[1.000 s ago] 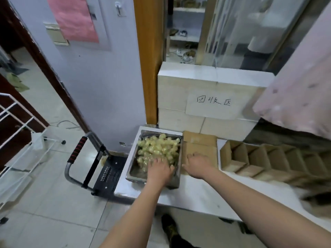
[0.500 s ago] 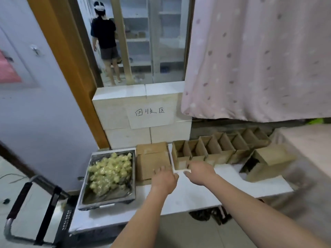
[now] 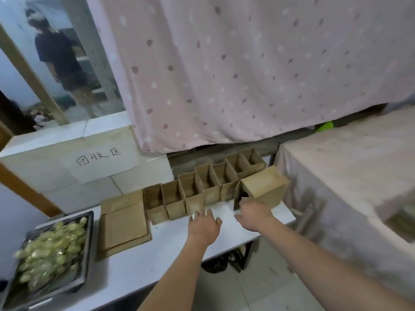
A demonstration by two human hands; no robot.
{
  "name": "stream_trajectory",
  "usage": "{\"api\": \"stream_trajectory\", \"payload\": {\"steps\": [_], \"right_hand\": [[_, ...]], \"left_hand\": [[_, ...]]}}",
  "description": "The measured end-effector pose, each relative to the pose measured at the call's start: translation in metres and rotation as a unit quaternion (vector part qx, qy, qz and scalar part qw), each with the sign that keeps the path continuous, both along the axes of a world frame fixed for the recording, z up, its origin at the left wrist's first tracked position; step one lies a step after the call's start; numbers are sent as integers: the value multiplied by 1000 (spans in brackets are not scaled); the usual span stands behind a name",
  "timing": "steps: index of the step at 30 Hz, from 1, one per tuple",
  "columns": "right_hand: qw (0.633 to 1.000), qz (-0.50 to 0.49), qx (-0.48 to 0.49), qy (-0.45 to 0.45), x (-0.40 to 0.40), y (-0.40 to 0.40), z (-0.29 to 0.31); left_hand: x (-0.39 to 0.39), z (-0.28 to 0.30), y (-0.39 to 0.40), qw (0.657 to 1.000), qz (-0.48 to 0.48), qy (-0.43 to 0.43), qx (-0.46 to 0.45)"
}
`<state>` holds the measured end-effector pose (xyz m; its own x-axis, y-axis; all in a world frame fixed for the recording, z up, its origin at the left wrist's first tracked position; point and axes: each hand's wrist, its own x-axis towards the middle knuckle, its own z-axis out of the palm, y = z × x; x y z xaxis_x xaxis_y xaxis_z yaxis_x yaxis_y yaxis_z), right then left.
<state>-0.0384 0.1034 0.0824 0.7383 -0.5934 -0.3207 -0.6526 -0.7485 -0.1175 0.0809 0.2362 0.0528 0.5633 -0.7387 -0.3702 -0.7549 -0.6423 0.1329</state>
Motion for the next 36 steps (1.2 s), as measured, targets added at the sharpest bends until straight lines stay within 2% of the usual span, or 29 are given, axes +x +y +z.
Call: {"api": "stream_trajectory", "payload": {"steps": [7, 13, 16, 20, 25, 29, 33, 36], "right_hand": [[999, 4, -53, -3, -27, -49, -7], [999, -3, -32, -6, -20, -86, -14], [999, 0, -50, 16, -8, -112, -15], [997, 26, -57, 50, 13, -142, -14], [982, 104, -42, 150, 39, -166, -20], [968, 137, -52, 205, 49, -182, -35], [956, 188, -79, 213, 51, -191, -48], [952, 225, -99, 180, 56, -198, -54]], "left_hand": [[-30, -4, -60, 999, -35, -23, -9], [-25, -16, -105, 997, -52, -41, -23], [-12, -24, -129, 998, -45, -35, -35], [8, -41, -153, 998, -7, 9, -55], [21, -67, -171, 992, 38, 95, -67], [29, -82, -184, 988, 52, 129, -61], [30, -88, -189, 986, 46, 153, -55], [30, -90, -193, 970, 82, 216, -72]]}}
